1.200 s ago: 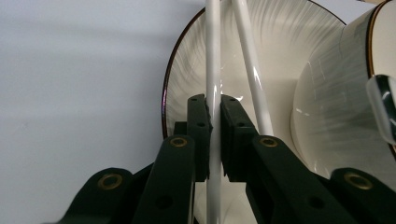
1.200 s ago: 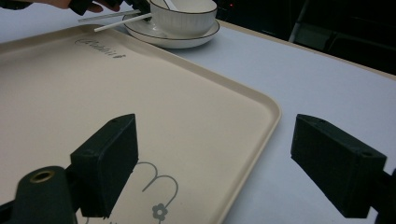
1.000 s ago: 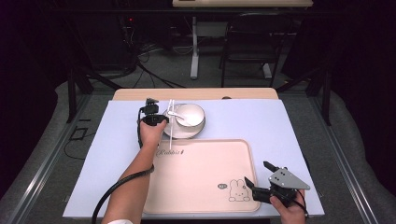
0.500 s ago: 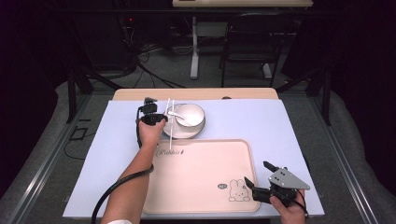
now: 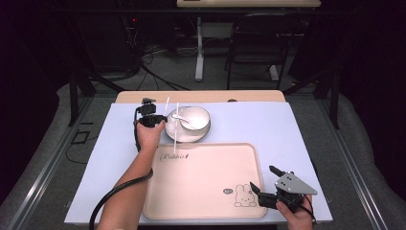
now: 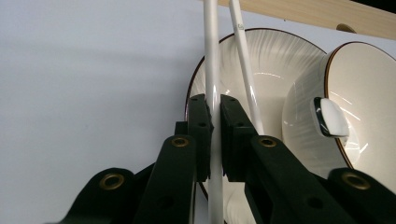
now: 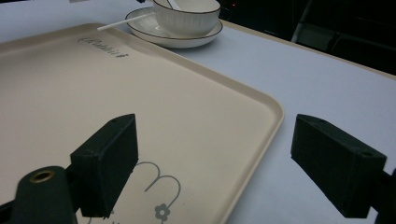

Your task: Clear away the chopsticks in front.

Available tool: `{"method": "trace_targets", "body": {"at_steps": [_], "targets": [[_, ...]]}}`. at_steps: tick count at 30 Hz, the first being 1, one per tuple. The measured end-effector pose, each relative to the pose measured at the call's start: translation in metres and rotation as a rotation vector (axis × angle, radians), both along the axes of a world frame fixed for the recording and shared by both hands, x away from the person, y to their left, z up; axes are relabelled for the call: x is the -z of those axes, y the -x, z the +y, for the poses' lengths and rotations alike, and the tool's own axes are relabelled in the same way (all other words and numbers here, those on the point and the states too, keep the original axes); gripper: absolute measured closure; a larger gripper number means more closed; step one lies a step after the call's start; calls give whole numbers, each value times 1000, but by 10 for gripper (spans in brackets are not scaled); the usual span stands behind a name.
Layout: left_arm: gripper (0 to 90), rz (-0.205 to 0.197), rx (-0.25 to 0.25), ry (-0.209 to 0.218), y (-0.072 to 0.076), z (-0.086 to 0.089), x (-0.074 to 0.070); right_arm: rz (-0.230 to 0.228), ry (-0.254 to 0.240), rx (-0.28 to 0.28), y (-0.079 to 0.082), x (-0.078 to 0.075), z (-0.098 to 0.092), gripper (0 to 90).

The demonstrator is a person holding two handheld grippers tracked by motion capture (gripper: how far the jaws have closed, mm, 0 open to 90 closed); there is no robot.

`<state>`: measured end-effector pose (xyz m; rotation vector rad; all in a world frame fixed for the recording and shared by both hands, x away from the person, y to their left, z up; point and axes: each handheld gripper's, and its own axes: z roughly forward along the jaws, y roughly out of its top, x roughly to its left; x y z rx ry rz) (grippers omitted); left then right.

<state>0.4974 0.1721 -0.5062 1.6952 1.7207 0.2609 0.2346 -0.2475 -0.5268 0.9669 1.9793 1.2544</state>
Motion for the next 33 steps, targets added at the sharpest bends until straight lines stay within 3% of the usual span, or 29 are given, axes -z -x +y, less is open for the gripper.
{"method": "trace_targets", "body": {"at_steps": [7, 13, 21, 29, 33], "targets": [[845, -19, 17, -20, 12, 3, -9, 0, -2, -2, 0, 0, 0, 145], [844, -20, 42, -23, 31, 4, -12, 5, -18, -9, 0, 0, 1, 146], [845, -29, 59, 23, 61, 6, -13, -2, -13, -26, 2, -1, 4, 145], [845, -39, 76, -42, 95, 1, -4, -1, -19, -17, 3, -1, 3, 145], [845, -61, 59, -47, 118, -2, 1, -2, -14, -20, 3, -1, 5, 145]]}}
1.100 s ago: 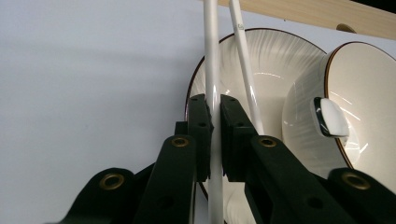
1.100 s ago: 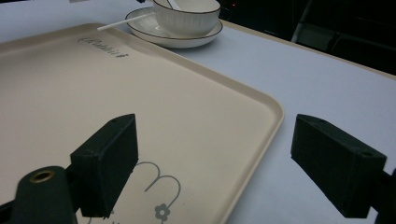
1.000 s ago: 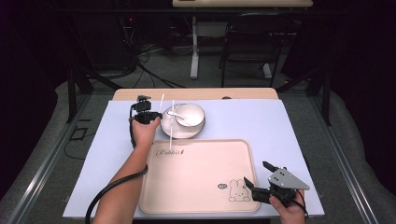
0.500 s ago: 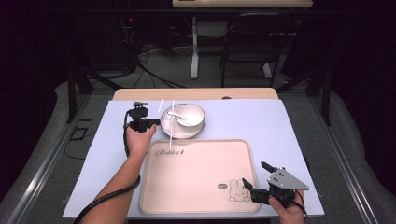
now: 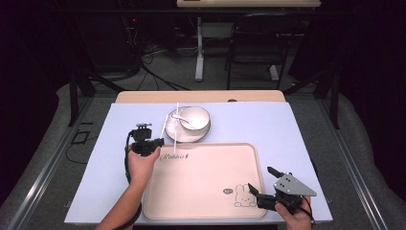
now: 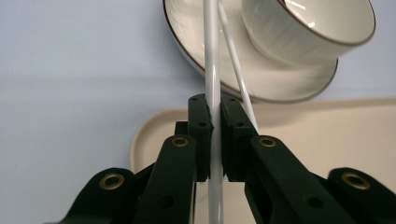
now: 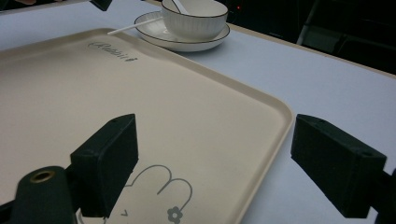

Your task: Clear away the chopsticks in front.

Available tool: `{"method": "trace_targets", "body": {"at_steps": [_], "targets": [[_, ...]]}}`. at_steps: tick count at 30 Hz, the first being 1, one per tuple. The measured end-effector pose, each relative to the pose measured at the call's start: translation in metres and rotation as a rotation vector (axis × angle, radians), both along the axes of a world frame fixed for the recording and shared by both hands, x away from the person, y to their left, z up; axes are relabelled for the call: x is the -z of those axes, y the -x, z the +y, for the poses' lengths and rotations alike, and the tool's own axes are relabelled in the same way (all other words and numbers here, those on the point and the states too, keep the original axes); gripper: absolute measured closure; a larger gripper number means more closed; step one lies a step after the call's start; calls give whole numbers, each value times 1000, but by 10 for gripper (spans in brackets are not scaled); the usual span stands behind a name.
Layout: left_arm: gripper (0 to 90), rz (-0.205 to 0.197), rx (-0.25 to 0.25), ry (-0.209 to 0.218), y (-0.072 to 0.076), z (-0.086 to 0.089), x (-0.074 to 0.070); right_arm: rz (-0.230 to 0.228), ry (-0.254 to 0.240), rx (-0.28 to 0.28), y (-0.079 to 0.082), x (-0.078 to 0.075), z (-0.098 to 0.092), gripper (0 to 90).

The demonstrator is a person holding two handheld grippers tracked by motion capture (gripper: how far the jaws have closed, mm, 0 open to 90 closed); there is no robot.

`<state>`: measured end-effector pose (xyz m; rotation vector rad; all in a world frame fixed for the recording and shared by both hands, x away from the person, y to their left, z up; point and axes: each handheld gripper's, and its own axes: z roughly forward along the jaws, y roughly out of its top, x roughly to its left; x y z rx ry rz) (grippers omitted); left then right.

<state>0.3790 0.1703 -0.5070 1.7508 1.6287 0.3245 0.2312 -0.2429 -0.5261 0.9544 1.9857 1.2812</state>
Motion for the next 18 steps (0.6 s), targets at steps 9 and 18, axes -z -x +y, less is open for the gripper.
{"method": "trace_targets", "body": {"at_steps": [9, 18], "targets": [[845, 2, -11, -12, 38, 0, 11, -2, -1, 4, 1, 0, 0, 145], [845, -8, -11, -13, 65, -4, 21, -3, 9, 2, 2, 0, 1, 145]]}}
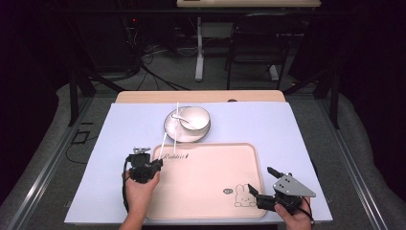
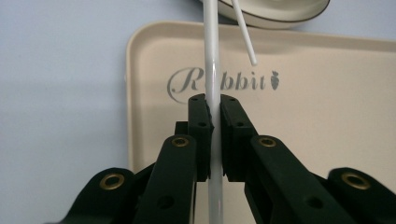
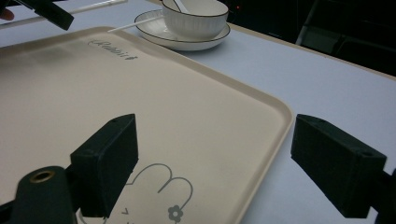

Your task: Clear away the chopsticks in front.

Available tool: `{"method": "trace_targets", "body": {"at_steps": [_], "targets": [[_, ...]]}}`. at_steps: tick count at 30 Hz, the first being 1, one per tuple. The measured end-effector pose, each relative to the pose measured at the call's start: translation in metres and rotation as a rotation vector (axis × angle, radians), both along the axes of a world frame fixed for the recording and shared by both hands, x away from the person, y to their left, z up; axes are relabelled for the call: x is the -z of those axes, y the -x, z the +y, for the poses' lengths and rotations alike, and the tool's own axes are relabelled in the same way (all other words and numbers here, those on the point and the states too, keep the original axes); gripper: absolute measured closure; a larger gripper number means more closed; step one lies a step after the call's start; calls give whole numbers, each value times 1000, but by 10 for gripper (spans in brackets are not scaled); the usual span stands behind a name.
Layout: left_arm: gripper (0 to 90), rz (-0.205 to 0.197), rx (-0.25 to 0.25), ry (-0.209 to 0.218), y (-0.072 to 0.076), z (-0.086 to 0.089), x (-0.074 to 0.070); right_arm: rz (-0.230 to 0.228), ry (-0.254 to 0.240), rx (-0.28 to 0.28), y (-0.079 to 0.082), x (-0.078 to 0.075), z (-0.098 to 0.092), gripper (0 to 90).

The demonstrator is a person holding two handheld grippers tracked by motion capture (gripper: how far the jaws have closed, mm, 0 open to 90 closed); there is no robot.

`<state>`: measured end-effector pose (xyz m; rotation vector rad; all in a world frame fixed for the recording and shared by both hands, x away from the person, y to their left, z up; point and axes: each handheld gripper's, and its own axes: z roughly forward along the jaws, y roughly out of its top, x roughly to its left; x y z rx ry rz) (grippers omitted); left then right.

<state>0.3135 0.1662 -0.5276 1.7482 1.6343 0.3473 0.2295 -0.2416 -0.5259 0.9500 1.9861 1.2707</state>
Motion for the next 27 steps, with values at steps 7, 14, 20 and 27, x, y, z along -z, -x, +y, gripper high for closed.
{"method": "trace_targets", "body": {"at_steps": [7, 14, 20, 27], "targets": [[845, 17, -12, -31, 5, -1, 10, -3, 3, -5, 0, 0, 1, 145], [844, 40, -36, -28, 7, 5, 17, -1, 1, -3, 0, 0, 0, 145], [844, 57, -35, -38, 10, 3, 20, -2, 2, -5, 0, 0, 0, 146], [843, 60, -43, -72, 10, 2, 20, 1, 2, -5, 0, 0, 0, 145]]}}
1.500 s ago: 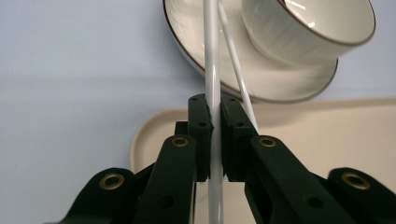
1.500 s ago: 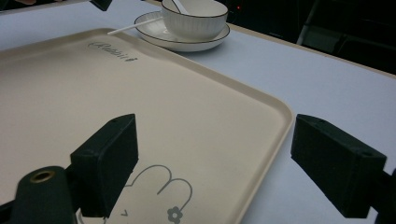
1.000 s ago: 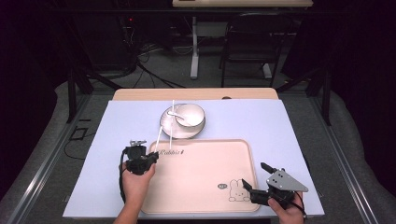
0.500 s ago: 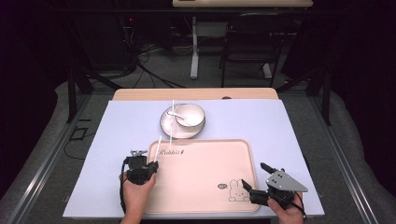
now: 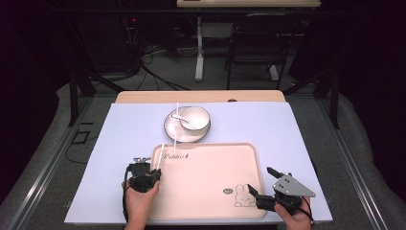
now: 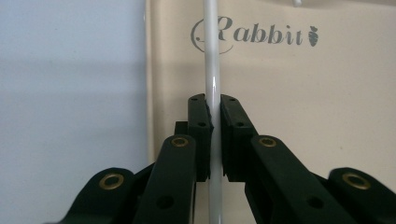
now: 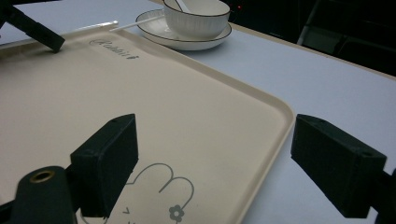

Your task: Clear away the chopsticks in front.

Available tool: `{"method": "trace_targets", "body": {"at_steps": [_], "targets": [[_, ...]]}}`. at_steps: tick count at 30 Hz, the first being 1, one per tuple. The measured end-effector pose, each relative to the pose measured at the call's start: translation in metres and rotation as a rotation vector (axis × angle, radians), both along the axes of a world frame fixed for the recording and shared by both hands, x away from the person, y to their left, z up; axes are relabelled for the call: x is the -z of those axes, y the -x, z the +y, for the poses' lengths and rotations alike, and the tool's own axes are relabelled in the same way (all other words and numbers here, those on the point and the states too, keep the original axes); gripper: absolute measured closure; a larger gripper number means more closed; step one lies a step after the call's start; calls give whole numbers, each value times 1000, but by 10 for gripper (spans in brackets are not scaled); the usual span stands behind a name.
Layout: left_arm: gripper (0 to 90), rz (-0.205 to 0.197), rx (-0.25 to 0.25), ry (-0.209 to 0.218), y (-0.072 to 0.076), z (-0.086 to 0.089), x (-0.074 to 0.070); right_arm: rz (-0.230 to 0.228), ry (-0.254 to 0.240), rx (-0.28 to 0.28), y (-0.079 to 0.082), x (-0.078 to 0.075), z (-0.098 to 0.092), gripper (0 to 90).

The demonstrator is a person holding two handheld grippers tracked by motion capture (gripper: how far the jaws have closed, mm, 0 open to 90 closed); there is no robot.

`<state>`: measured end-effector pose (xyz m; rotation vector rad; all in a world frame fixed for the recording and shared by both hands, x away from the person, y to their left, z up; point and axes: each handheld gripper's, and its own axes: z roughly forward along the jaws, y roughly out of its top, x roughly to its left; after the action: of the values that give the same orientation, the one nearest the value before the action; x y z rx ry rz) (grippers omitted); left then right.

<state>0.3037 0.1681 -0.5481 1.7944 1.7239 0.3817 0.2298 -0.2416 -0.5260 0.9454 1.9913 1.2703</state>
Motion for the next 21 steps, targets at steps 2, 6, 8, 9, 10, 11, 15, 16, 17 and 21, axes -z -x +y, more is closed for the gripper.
{"method": "trace_targets", "body": {"at_steps": [2, 6, 8, 9, 10, 11, 15, 16, 17, 21], "targets": [[840, 0, -5, -5, -1, 0, 0, 0, -2, 2, 0, 0, -1, 145], [834, -3, 0, -17, -1, -1, 0, 0, -6, 4, 0, 0, -1, 145], [826, -3, 5, -21, -1, -1, 0, 0, -4, 2, -1, 0, -1, 145], [823, -3, 5, -25, -2, -1, 0, 1, -3, 0, -1, 0, -1, 146], [835, -3, 4, -35, -2, -1, 0, 3, -3, 0, -1, 0, -1, 145], [844, -2, 6, -35, -2, -1, 0, 3, -3, -1, -1, 0, 0, 146], [846, -3, 1, -33, -2, -1, 0, 5, -5, -1, -1, 0, -1, 145], [845, -4, 0, -34, -2, -1, 0, 5, -6, -1, -1, 0, -1, 145], [845, -3, 0, -33, -2, 0, 0, 5, -6, -1, -1, 0, -1, 146], [811, -5, 1, -23, -3, 1, -1, 5, -6, -1, -1, 0, -1, 145]]}}
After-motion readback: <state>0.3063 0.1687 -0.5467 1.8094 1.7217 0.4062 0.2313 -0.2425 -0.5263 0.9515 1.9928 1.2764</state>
